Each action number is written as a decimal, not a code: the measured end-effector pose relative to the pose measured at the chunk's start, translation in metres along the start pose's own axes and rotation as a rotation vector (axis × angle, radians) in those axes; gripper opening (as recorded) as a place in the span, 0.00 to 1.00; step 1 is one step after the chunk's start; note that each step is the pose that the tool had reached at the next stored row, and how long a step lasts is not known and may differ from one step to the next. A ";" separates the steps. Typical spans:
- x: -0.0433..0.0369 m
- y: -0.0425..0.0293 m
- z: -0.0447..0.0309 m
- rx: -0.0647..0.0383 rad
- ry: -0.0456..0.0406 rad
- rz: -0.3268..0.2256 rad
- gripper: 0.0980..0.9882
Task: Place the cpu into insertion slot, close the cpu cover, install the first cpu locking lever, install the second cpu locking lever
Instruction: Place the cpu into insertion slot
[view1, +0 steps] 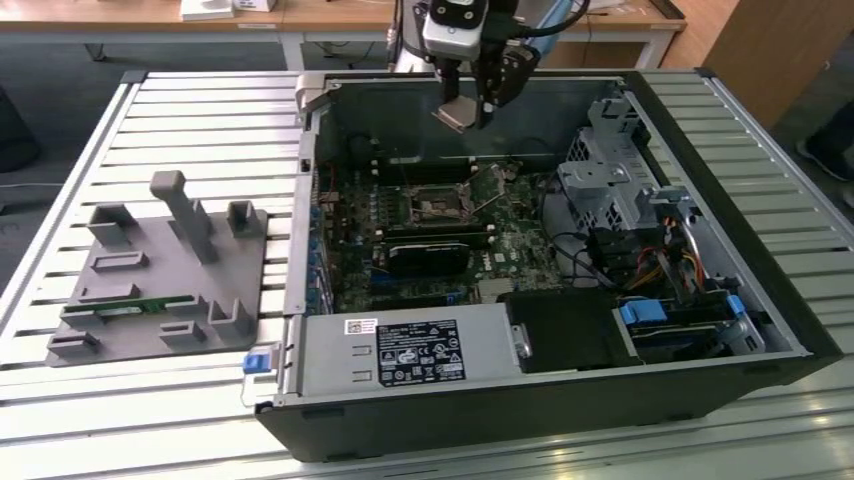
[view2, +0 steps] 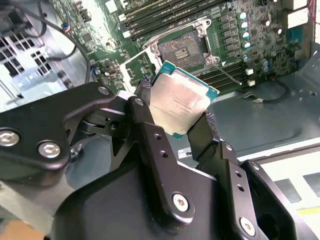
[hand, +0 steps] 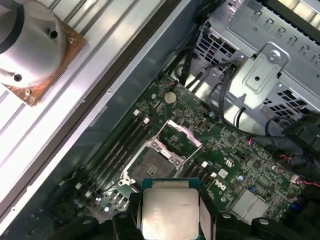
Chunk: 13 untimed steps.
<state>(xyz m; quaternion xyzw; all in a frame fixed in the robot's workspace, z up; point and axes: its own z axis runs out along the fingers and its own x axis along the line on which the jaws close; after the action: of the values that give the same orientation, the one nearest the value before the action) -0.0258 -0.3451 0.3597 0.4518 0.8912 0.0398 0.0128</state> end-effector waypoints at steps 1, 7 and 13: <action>0.0000 0.0000 0.0002 0.000 -0.0014 0.017 0.50; 0.0000 -0.0001 0.0018 -0.001 -0.0087 0.104 0.50; 0.0000 -0.0003 0.0037 0.001 -0.0147 0.166 0.50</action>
<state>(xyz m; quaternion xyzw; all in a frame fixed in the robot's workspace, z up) -0.0258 -0.3451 0.3560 0.5243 0.8506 0.0369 0.0157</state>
